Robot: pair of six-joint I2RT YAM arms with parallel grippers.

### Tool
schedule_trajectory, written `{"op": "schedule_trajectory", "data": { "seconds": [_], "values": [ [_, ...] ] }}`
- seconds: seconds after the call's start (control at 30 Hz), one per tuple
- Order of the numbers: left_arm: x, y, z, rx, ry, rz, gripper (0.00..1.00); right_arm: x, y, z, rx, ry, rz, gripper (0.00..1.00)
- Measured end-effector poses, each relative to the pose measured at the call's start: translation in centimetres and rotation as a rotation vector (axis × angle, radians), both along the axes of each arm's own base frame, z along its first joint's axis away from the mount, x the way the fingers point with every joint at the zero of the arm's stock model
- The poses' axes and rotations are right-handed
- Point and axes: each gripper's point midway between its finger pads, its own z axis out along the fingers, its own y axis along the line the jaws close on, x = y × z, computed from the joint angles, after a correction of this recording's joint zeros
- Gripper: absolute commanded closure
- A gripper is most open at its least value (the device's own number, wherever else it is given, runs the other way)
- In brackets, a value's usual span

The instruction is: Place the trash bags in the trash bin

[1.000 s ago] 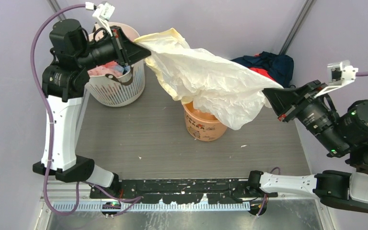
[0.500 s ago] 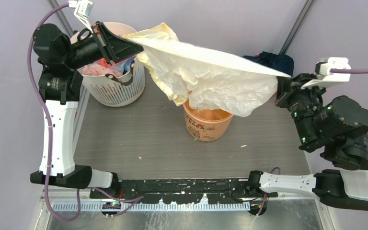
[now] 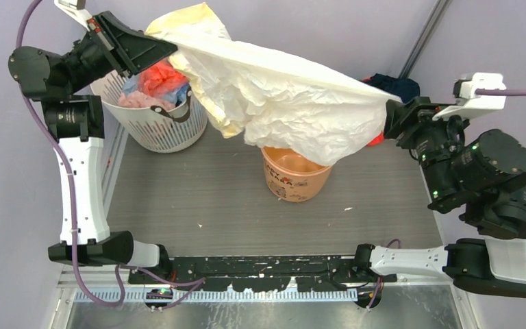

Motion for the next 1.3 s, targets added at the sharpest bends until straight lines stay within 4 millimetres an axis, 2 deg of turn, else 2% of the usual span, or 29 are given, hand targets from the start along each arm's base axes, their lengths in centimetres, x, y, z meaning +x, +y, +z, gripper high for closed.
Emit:
{"op": "schedule_trajectory", "data": {
  "seconds": [0.07, 0.2, 0.3, 0.4, 0.5, 0.57, 0.63, 0.8, 0.9, 1.03, 1.3],
  "values": [
    [0.2, 0.0, 0.8, -0.017, -0.012, -0.013, 1.00, -0.2, 0.0, 1.1, 0.023, -0.005, 0.025, 0.32],
    [1.8, 0.1, 1.2, -0.049, 0.003, -0.038, 1.00, -0.6, 0.9, 3.5, 0.084, -0.021, 0.105, 0.31],
    [3.7, 0.2, 0.8, -0.077, 0.043, -0.049, 1.00, -0.9, 2.6, 4.7, 0.114, -0.024, 0.199, 0.28],
    [5.6, 0.4, 0.6, -0.114, 0.086, -0.063, 1.00, -1.0, 5.1, 4.8, 0.102, -0.009, 0.292, 0.27],
    [6.6, 0.2, 0.9, -0.143, 0.104, -0.079, 1.00, -0.8, 8.8, 4.6, 0.082, 0.018, 0.393, 0.27],
    [6.8, 0.0, 1.4, -0.159, 0.106, -0.090, 1.00, -0.6, 12.7, 3.8, 0.060, 0.054, 0.485, 0.27],
    [6.3, -0.4, 2.1, -0.171, 0.096, -0.109, 1.00, -0.6, 14.6, 3.3, 0.051, 0.074, 0.533, 0.27],
    [4.7, -1.0, 3.4, -0.186, 0.048, -0.134, 1.00, -0.7, 21.7, 0.6, 0.044, 0.167, 0.701, 0.27],
    [4.4, -1.0, 3.6, -0.199, 0.043, -0.127, 1.00, -1.1, 24.7, -0.1, 0.077, 0.200, 0.779, 0.28],
    [4.7, -0.9, 3.3, -0.207, 0.047, -0.108, 1.00, -1.2, 28.1, 0.0, 0.144, 0.212, 0.852, 0.29],
    [6.8, -0.7, 1.4, -0.200, 0.098, -0.051, 1.00, -1.2, 34.1, 0.0, 0.295, 0.210, 0.974, 0.30]
  ]
}}
